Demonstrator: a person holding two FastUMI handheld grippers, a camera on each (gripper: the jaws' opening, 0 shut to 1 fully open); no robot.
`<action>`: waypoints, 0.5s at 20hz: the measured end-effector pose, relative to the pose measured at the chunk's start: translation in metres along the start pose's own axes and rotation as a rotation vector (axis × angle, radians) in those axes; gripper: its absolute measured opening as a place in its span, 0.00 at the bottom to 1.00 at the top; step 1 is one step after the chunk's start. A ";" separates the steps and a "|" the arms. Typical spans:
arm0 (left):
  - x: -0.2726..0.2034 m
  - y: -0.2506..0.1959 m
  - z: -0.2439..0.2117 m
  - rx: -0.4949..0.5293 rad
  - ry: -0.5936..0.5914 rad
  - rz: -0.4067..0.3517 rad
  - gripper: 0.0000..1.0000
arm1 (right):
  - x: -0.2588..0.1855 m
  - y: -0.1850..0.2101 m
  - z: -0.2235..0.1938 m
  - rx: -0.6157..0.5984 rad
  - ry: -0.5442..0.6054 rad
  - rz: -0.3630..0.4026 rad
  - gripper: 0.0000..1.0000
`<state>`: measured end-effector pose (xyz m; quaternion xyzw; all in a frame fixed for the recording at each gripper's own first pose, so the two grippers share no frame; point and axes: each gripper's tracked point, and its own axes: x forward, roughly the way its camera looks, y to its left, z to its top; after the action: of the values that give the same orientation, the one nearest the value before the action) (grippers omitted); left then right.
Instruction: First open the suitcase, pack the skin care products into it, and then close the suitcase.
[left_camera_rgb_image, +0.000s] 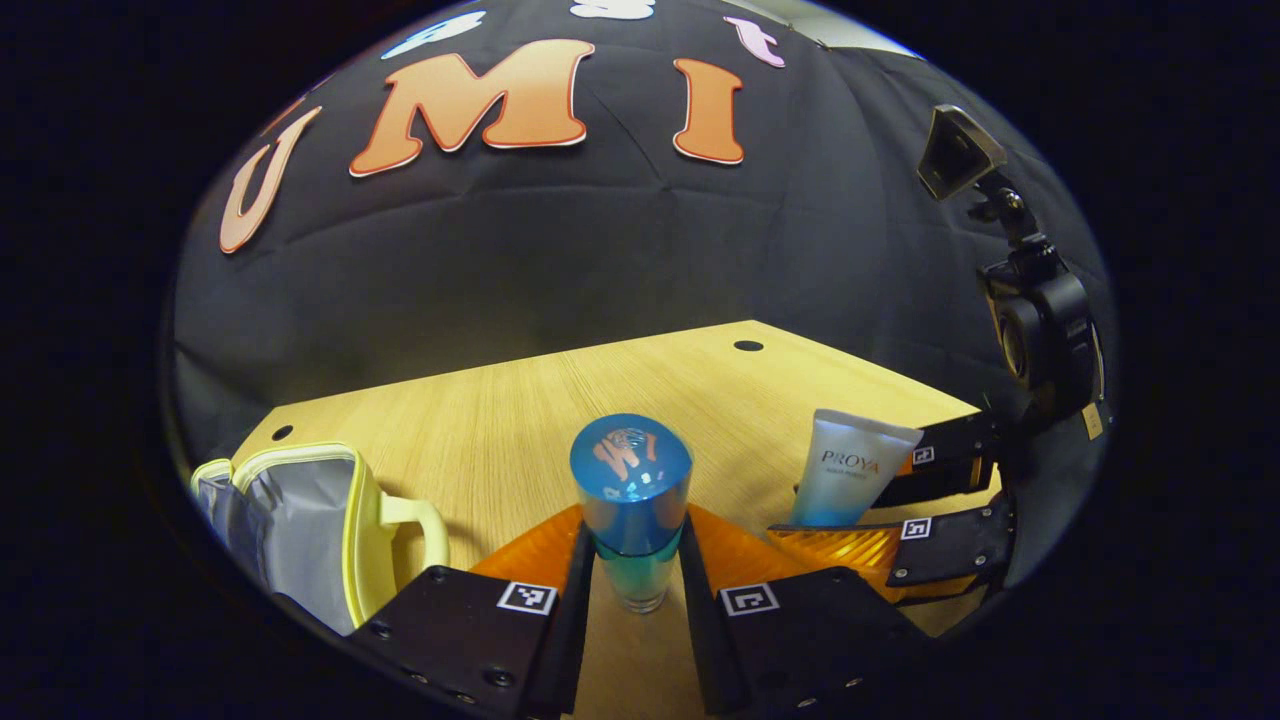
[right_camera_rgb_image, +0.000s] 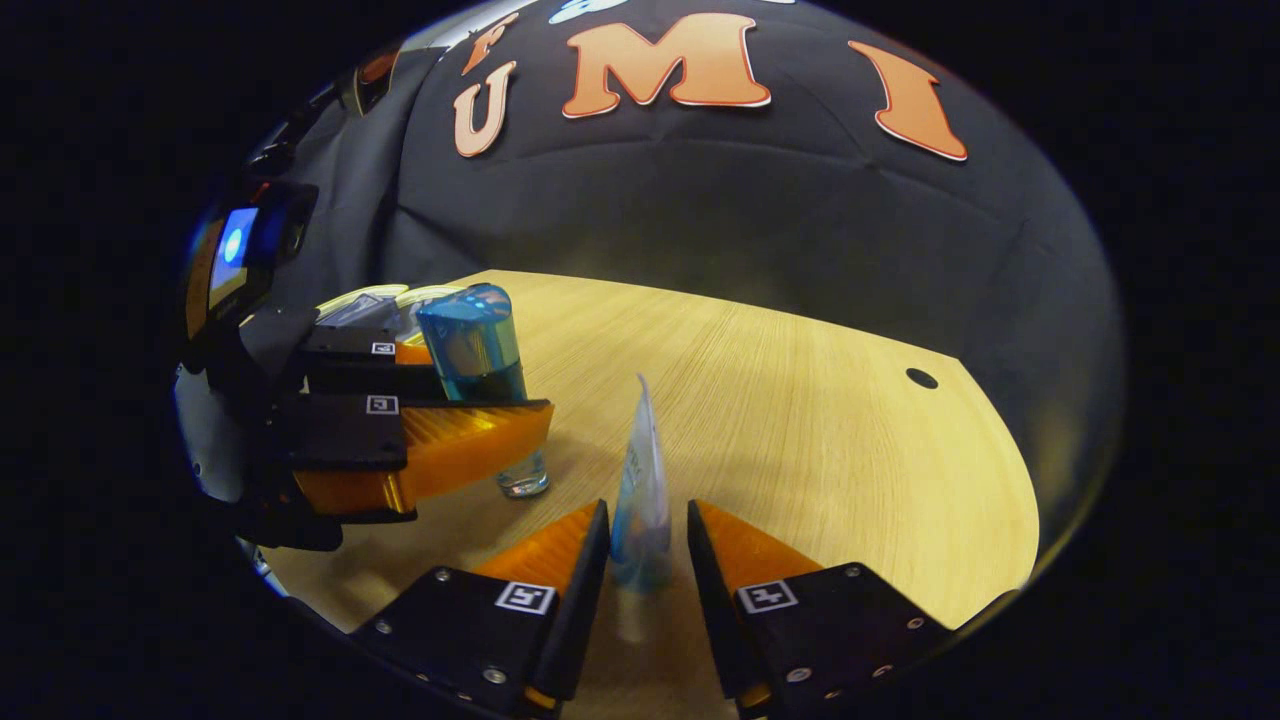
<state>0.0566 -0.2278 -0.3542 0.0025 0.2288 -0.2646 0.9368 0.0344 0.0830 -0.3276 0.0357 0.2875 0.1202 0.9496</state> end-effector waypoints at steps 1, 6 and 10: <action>-0.001 0.002 0.001 0.000 -0.004 0.003 0.45 | -0.001 0.001 0.002 0.001 -0.002 0.003 0.42; -0.007 0.007 0.014 0.001 -0.022 0.015 0.45 | -0.003 0.005 0.007 0.029 0.004 0.016 0.37; -0.018 0.017 0.034 -0.004 -0.032 0.038 0.45 | -0.013 0.008 0.031 0.032 -0.026 0.025 0.37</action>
<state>0.0655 -0.2087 -0.3183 0.0006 0.2141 -0.2460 0.9453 0.0391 0.0875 -0.2935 0.0562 0.2764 0.1268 0.9510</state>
